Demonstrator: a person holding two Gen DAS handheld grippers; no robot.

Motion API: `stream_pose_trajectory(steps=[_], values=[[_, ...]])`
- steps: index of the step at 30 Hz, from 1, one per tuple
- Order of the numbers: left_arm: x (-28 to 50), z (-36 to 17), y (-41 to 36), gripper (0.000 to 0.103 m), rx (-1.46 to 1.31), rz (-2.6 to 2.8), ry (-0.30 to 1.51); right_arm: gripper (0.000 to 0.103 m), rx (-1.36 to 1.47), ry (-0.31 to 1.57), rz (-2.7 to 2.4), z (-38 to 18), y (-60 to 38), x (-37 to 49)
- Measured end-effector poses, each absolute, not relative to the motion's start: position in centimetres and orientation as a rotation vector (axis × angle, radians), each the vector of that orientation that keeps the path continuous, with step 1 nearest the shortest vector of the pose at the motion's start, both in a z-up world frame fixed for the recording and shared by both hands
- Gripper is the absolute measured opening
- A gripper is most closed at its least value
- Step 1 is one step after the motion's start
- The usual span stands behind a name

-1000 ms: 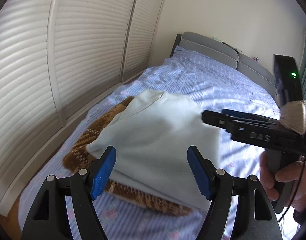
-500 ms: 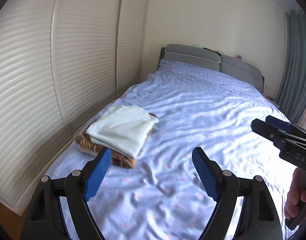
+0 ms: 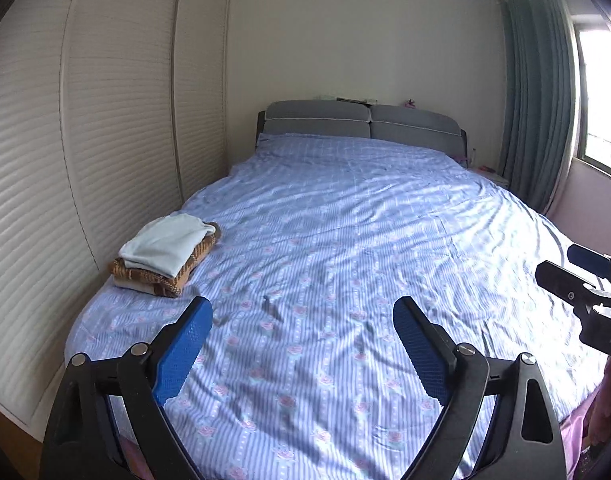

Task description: Fold small clothes

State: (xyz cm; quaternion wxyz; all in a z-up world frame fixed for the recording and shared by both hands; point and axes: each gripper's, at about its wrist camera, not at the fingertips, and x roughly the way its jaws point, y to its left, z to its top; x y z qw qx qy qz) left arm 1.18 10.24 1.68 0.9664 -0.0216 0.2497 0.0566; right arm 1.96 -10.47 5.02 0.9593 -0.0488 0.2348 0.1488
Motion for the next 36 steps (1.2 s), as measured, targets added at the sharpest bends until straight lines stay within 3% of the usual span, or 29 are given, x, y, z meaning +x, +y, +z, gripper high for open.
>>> stream_pose_trajectory(steps=[7, 16, 36], values=[[-1.5, 1.2, 5.8, 0.102, 0.000, 0.087, 0.532, 0.093, -0.050, 0.510, 0.165, 4.5, -16.8, -2.6], [-4.5, 0.7, 4.5, 0.103, 0.004, 0.094, 0.592, 0.093, -0.005, 0.579, 0.091, 3.5, -19.6, -6.2], [-6.6, 0.6, 3.5, 0.103, 0.025, 0.074, 0.610, 0.093, -0.009, 0.541, 0.037, 4.6, -20.0, -8.5]])
